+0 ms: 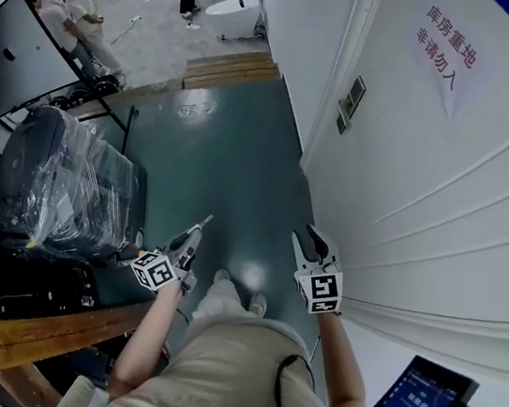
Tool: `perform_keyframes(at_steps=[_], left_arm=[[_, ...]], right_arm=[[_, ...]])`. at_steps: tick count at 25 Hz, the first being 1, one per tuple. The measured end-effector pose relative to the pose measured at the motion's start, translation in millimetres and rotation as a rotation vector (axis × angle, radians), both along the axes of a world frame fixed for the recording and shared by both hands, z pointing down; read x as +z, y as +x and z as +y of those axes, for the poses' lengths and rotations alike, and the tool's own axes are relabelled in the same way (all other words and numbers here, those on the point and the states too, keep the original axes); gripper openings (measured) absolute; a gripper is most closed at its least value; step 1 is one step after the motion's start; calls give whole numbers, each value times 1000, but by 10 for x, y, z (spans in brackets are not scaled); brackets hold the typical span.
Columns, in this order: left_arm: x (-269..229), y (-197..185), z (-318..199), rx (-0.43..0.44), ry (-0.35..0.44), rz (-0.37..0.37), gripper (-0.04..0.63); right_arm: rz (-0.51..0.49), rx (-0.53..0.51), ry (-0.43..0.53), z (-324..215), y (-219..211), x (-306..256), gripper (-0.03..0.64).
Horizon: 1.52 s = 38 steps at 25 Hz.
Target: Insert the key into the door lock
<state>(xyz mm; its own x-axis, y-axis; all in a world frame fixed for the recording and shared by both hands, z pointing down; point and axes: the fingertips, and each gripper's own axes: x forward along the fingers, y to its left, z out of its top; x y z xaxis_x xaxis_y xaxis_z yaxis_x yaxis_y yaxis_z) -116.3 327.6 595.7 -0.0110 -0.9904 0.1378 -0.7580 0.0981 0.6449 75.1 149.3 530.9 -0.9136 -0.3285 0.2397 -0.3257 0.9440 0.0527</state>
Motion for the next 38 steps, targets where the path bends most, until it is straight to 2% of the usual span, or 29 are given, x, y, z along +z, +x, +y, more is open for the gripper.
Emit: perform_keyframes(at_steps=[7, 18, 27, 32, 38], left_arm=[[-31, -280, -202, 43, 15, 26, 32], [-82, -1034, -372, 105, 58, 27, 32], [-85, -1424, -534, 133, 74, 31, 32], [-4, -1540, -634, 159, 82, 45, 32], [101, -1546, -844, 202, 72, 77, 32]], right_arm=[[-1, 59, -1, -69, -184, -60, 131], [-21, 106, 55, -107, -921, -253, 131], [-20, 133, 56, -182, -1289, -181, 130], [-19, 154, 62, -231, -1417, -139, 131], [-9, 203, 60, -309, -1335, -101, 131]])
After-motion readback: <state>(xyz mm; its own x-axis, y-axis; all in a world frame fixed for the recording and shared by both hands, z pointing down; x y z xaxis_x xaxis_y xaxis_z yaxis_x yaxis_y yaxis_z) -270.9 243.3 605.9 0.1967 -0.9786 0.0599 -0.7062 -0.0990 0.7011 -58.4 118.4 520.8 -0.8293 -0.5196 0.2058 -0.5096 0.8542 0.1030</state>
